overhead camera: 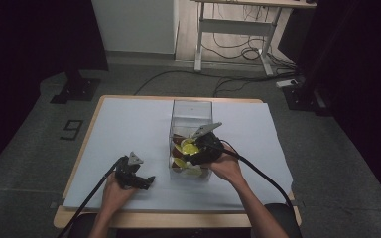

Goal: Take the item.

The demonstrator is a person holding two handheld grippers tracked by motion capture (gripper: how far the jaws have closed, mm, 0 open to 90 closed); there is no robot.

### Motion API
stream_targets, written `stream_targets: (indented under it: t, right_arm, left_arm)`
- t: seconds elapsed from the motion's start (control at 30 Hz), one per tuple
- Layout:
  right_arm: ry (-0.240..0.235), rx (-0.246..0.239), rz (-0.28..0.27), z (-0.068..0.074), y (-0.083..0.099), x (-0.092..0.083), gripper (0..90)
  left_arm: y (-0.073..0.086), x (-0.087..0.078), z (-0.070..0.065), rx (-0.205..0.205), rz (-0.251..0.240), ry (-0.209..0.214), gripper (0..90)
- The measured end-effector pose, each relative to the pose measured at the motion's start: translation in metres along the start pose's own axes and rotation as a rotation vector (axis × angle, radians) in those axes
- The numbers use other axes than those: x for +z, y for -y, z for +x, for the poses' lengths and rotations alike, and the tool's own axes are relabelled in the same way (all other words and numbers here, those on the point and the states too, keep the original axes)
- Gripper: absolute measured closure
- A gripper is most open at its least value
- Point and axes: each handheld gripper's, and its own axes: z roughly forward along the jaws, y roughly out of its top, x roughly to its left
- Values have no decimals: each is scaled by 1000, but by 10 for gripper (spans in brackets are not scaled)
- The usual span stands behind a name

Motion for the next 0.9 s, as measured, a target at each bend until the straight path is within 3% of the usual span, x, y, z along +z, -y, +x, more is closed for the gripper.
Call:
stream_targets:
  t: [0.43,0.9]
  right_arm:
    - [31,-2,-1,-3,-1,-12,377]
    - [102,0,-2,-9,4,-31,377]
  left_arm:
    - [0,0,0,-1,0,0,0]
    - [0,0,0,-1,0,0,0]
